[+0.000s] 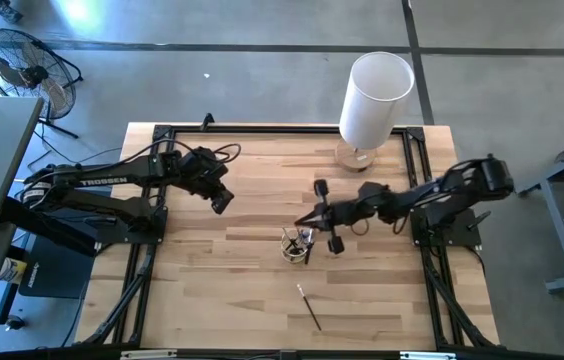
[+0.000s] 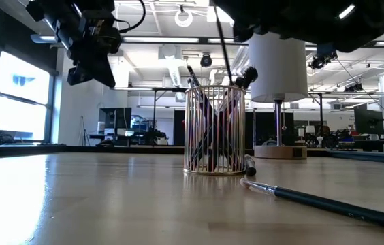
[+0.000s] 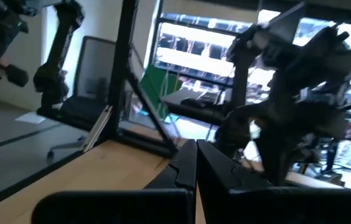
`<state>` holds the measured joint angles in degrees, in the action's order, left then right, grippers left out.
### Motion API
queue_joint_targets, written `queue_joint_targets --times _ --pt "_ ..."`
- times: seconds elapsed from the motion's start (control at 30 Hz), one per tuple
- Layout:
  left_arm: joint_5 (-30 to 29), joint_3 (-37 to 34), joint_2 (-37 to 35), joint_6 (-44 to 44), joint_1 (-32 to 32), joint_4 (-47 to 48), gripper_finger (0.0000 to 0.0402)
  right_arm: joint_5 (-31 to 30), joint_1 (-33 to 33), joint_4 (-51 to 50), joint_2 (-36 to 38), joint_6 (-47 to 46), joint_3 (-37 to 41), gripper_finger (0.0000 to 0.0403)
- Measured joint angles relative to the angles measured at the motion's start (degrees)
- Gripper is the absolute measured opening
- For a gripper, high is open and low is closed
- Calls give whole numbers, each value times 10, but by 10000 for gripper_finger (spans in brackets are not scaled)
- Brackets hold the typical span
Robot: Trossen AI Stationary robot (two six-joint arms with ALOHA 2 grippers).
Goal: Put items in baskets/containers
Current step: Put the eyeshadow brush into the mesh organizer
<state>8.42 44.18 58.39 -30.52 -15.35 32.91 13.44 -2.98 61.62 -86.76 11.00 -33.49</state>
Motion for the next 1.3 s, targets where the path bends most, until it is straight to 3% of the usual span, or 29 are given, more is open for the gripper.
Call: queue_joint_targets --times 0.3,0.47,0.7,1.0,1.13,1.3 --pt "0 0 0 -17 0 -3 1 30 0 -19 -57 -5 -4 0" --pt "0 0 0 -14 0 -3 1 13 0 -50 -57 -19 -4 5" --pt "-2 0 0 -12 0 -2 1 -21 0 -121 -38 -26 -5 64" --pt "-4 0 0 -12 0 -2 1 -132 -1 -204 71 -23 -5 143" --pt "-5 0 0 -12 0 -3 1 -222 -9 -292 156 -87 -6 140" --pt "-7 0 0 -6 0 -3 1 -316 -35 -471 242 -210 -17 106"
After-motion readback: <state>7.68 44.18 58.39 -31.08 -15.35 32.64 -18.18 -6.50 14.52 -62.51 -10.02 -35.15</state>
